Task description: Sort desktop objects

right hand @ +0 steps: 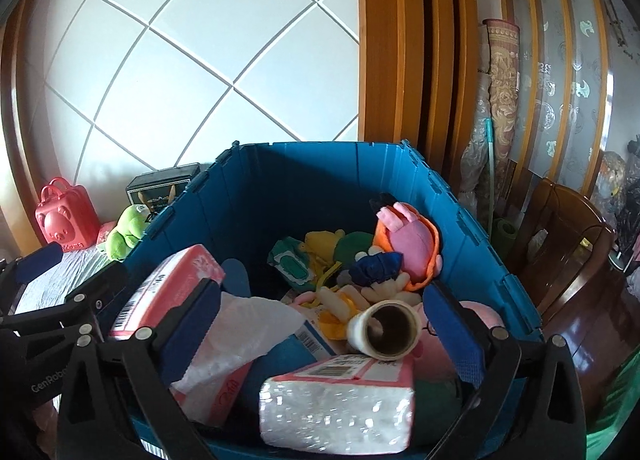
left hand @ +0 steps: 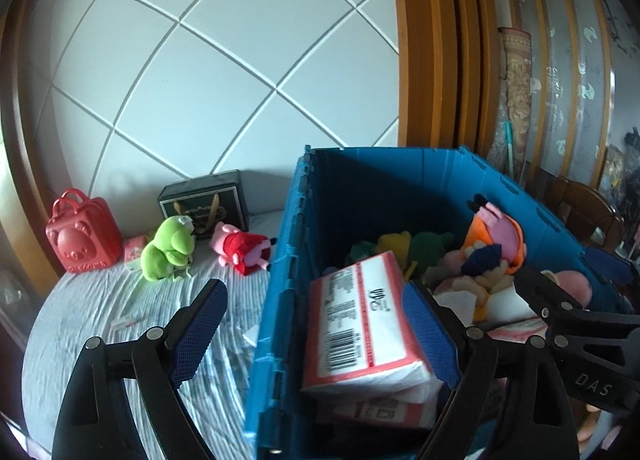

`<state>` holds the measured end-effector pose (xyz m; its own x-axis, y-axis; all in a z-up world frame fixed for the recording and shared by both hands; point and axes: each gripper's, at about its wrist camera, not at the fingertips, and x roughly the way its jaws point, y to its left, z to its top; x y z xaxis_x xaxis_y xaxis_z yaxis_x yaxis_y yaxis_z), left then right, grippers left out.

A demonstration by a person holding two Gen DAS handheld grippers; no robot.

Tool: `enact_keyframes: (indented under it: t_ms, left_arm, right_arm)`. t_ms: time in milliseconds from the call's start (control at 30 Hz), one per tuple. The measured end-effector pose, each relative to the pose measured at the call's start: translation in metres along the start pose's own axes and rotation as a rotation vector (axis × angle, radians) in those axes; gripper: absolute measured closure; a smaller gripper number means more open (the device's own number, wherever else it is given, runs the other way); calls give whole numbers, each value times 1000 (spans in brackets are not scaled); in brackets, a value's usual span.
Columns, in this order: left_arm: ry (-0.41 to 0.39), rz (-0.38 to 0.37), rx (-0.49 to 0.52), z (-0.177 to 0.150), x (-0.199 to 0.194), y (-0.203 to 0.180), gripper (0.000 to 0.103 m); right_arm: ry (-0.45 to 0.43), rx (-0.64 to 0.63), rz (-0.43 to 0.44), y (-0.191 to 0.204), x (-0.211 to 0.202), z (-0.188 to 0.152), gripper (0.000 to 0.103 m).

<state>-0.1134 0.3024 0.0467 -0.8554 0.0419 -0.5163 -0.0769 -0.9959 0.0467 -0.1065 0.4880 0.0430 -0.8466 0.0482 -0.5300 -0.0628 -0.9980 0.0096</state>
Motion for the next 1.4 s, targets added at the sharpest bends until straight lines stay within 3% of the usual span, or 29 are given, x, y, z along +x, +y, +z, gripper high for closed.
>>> enact_keyframes:
  t_ms: [400, 700, 967, 1400]
  left_arm:
    - [17, 102, -49, -45, -44, 155, 13]
    - [53, 113, -74, -80, -67, 230, 13]
    - [54, 107, -85, -86, -80, 253, 13]
    - [45, 67, -82, -88, -82, 253, 13]
  right_arm:
    - [-5, -57, 95, 151, -36, -26, 0]
    - [17, -62, 104, 232, -57, -61, 0]
    - [19, -91, 96, 270, -70, -70, 0]
    - [33, -68, 44, 263, -76, -74, 0]
